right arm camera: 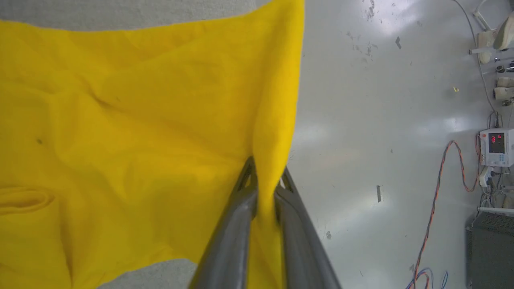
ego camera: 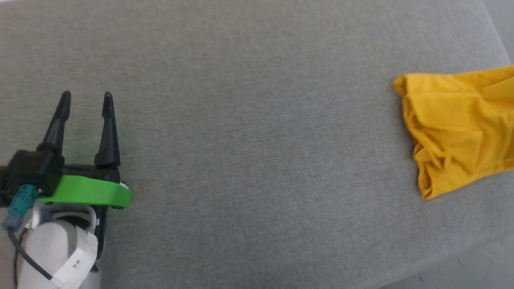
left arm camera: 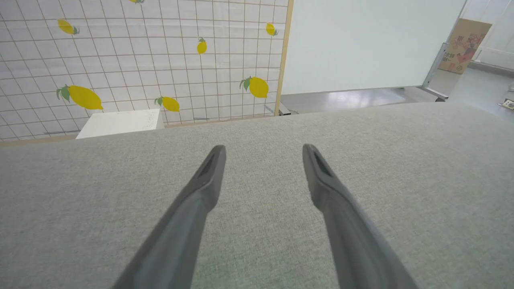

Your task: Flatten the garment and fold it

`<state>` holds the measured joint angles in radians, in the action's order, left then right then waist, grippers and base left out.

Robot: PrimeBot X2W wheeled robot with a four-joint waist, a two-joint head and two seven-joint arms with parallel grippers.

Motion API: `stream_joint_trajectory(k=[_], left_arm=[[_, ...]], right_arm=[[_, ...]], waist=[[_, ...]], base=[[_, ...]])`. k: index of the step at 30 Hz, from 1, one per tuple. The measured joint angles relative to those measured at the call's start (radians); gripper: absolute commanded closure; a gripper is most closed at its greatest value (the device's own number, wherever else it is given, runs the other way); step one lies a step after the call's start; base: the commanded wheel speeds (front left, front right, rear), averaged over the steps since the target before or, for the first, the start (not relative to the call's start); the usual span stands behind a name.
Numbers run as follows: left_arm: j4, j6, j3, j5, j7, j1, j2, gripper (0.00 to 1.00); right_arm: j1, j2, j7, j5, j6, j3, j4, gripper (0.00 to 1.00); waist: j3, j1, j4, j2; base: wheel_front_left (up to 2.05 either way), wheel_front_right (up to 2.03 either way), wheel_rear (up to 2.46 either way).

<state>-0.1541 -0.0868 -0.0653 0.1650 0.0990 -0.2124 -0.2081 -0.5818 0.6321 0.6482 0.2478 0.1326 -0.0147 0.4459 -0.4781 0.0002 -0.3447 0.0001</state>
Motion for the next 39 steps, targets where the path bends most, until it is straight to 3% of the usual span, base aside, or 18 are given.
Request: stream_joint_trajectory(k=[5, 6, 7, 15, 16, 27, 33, 39], left_arm=[[-0.079, 0.009, -0.013, -0.008, -0.068, 0.000, -0.038, 0.00], [-0.088, 0.009, -0.015, -0.008, -0.077, 0.000, -0.043, 0.00], [-0.095, 0.009, -0.017, -0.008, -0.086, 0.000, -0.046, 0.00], [-0.121, 0.018, -0.025, -0.008, -0.097, 0.000, -0.059, 0.00], [-0.108, 0.025, -0.027, -0.005, -0.084, 0.002, -0.054, 0.00], [-0.002, 0.054, -0.036, 0.045, 0.033, 0.045, 0.014, 0.00], [0.061, 0.069, -0.051, 0.074, 0.095, 0.061, 0.050, 0.00], [0.105, 0.075, -0.067, 0.106, 0.126, 0.077, 0.075, 0.00]], right_arm=[[-0.129, -0.082, -0.096, -0.091, 0.000, -0.124, 0.157, 1.00], [-0.147, -0.096, -0.119, -0.107, 0.000, -0.141, 0.176, 0.93], [-0.163, -0.104, -0.139, -0.128, 0.000, -0.146, 0.194, 0.00], [-0.250, -0.126, -0.245, -0.185, 0.000, -0.174, 0.303, 0.00], [-0.277, -0.126, -0.301, -0.170, 0.000, -0.165, 0.313, 0.00], [-0.365, -0.183, -0.564, 0.020, 0.000, -0.053, 0.128, 0.00], [-0.341, -0.320, -0.738, 0.125, 0.000, 0.024, -0.067, 0.00], [-0.205, -0.467, -0.869, 0.131, 0.000, 0.077, -0.195, 0.00]], waist=[[-0.091, 0.0000, -0.051, 0.0000], [-0.102, 0.0000, -0.058, 0.0000], [-0.112, 0.0000, -0.064, 0.0000], [-0.144, -0.0001, -0.093, 0.0000], [-0.131, -0.0001, -0.091, 0.0000], [0.010, -0.0002, -0.052, 0.0000], [0.120, -0.0002, -0.008, 0.0000], [0.225, -0.0003, 0.056, 0.0000]], base=[[0.00, 0.00, 0.00], [0.00, 0.00, 0.00], [0.00, 0.00, 0.00], [0.00, 0.00, 0.00], [0.00, 0.00, 0.00], [0.00, 0.00, 0.00], [0.00, 0.00, 0.00], [0.00, 0.00, 0.00]])
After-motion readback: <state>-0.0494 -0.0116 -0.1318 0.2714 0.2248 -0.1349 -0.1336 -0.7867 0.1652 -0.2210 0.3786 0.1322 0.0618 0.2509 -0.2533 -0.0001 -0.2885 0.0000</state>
